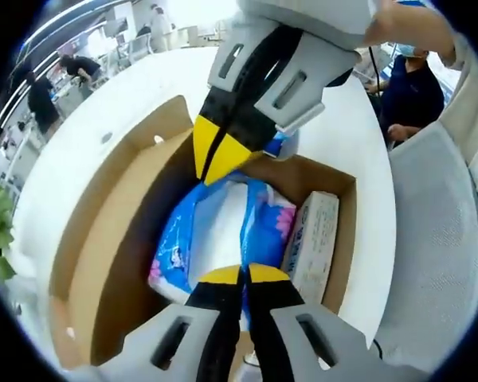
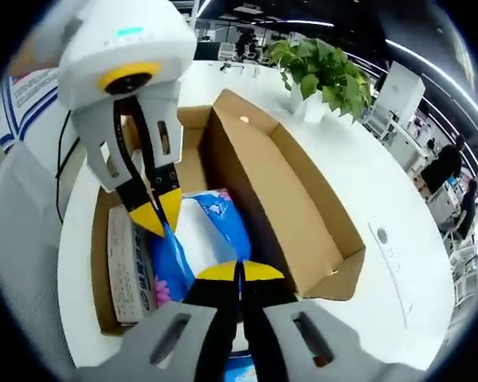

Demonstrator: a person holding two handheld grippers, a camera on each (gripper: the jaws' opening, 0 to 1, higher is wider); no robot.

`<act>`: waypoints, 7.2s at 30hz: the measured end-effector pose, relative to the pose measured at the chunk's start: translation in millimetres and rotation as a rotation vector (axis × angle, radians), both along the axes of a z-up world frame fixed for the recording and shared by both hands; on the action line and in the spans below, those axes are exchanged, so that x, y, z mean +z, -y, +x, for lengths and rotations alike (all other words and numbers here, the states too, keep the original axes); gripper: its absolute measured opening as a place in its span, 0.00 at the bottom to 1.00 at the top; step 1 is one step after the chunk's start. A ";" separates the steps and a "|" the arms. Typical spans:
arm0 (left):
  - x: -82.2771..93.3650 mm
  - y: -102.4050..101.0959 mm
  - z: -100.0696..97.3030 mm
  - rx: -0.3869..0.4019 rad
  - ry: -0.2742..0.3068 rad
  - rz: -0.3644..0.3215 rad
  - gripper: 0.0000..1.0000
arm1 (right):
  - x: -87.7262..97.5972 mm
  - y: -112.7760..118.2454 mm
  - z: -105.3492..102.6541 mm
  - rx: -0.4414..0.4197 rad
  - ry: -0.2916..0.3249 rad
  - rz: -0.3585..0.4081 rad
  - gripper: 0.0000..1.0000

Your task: Operate the shoe box by opening the lid, removing the specified soft item, and placing it in the target area until the item is outside and the box remains undamaged.

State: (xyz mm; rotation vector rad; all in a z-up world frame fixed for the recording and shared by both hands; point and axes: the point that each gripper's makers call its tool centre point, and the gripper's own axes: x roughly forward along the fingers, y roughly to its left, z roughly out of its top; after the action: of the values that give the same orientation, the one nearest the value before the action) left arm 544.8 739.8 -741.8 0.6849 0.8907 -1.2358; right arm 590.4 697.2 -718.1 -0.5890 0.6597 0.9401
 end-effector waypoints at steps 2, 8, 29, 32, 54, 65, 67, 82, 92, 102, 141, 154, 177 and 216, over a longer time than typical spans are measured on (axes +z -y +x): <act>4.2 -0.8 0.6 0.002 0.010 -0.003 0.00 | 5.0 -3.2 -0.9 -0.015 -0.021 0.038 0.00; 20.4 -3.4 2.1 0.021 0.027 -0.021 0.00 | 22.2 -5.7 0.7 -0.019 -0.010 0.067 0.00; 78.8 15.4 -8.2 -0.017 0.078 -0.050 0.00 | 83.0 8.7 -6.3 -0.013 -0.001 0.149 0.00; 84.4 26.3 -11.7 -0.036 0.082 -0.059 0.00 | 86.8 17.5 -8.5 -0.020 -0.008 0.154 0.00; 91.7 125.3 -31.1 -0.172 0.070 -0.127 0.00 | 90.6 116.0 -26.9 -0.094 -0.038 0.090 0.00; 91.2 164.9 -36.9 -0.227 0.079 -0.150 0.00 | 86.5 154.6 -35.0 -0.117 -0.057 0.068 0.00; 90.9 173.4 -38.0 -0.241 0.081 -0.152 0.00 | 85.7 161.3 -36.0 -0.124 -0.062 0.066 0.00; 89.3 237.0 -45.9 -0.329 0.075 -0.204 0.00 | 80.2 222.5 -41.9 -0.179 -0.092 0.056 0.00; 87.5 279.7 -46.7 -0.370 0.053 -0.249 0.00 | 78.9 264.0 -42.0 -0.230 -0.098 0.038 0.00; 81.2 316.0 -49.4 -0.415 0.026 -0.260 0.00 | 71.5 300.9 -47.8 -0.221 -0.093 -0.004 0.00; 7.3 392.9 -43.1 -0.445 -0.021 -0.202 0.00 | 5.9 385.1 -39.5 -0.295 -0.017 -0.124 0.00; -10.1 392.1 -47.8 -0.420 -0.059 -0.194 0.00 | -12.9 386.2 -31.9 -0.338 -0.031 -0.113 0.00; -11.5 390.6 -42.7 -0.421 -0.046 -0.195 0.00 | -16.4 386.2 -25.5 -0.355 -0.024 -0.113 0.00; 55.3 353.8 -22.8 -0.355 0.049 -0.274 0.15 | 26.5 357.7 -47.0 -0.361 0.002 -0.094 0.18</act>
State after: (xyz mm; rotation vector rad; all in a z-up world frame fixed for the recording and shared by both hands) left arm 522.1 386.0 -686.5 0.6658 0.5573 -1.6153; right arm 543.4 339.5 -691.6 -0.5310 0.7809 0.5738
